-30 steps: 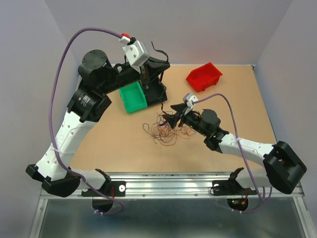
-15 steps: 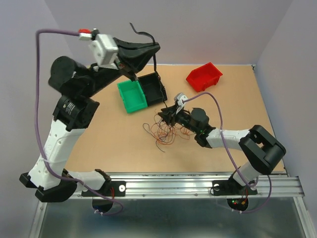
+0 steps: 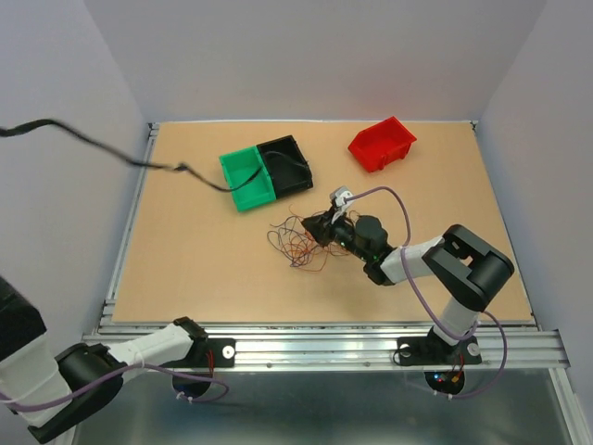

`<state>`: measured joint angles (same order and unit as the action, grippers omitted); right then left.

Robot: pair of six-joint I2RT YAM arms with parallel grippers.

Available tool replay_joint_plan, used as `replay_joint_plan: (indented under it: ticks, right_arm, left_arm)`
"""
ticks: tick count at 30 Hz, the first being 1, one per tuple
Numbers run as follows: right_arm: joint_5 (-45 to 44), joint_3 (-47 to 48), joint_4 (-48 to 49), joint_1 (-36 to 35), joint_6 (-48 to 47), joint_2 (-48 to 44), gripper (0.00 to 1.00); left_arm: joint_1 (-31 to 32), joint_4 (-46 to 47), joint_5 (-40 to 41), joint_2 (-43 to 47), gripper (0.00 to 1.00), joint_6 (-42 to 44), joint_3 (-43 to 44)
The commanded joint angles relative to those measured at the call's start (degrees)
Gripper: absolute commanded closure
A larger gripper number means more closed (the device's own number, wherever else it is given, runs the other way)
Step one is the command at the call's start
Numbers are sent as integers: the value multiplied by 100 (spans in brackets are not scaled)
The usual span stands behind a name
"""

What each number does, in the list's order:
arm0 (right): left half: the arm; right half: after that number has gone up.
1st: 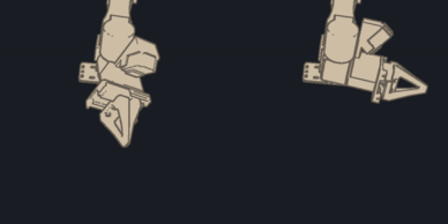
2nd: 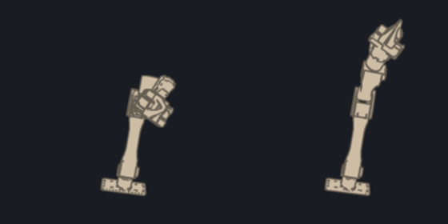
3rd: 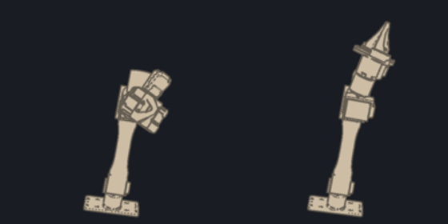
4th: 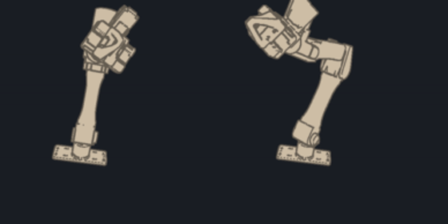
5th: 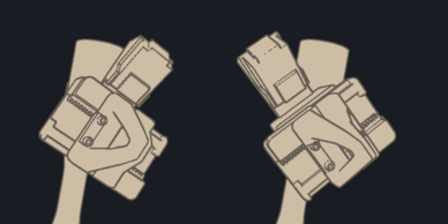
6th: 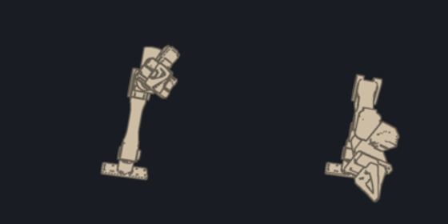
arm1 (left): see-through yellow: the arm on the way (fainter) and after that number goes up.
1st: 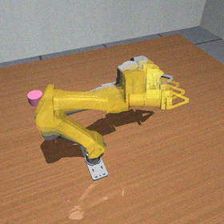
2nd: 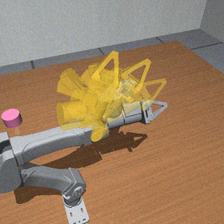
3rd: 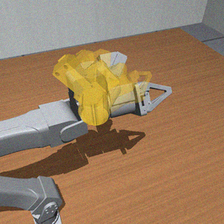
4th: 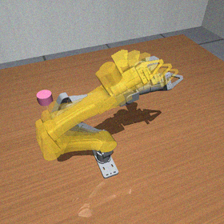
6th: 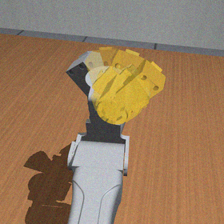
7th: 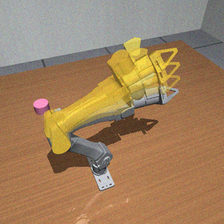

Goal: Untangle the cables

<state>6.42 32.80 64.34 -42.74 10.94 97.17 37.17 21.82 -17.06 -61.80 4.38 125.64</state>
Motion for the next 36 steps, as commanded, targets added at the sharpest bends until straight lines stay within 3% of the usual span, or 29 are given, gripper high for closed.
replay_joint_plan:
  ticks: [1,6,9,15,29,36]
  right_arm:
    - [-167,-107,721,-6,207,-83,83]
    - [-158,-229,721,-6,295,-312,81]
    - [-272,-431,712,-15,251,-566,75]
    - [-422,-818,712,-6,224,-1102,74]
    - [-615,-1073,712,-6,181,-1419,72]
    - [-817,-1205,712,-6,119,-1551,72]
  left_arm:
    - [27,454,660,106,100,747,-469]
    - [27,639,713,423,100,1275,-2084]
    - [27,674,914,406,100,1661,-2700]
    - [-8,1104,1609,230,100,2365,-3537]
    - [-737,1263,1916,-1263,100,2479,-2730]
    - [-1149,1676,1899,-1747,100,2444,-3098]
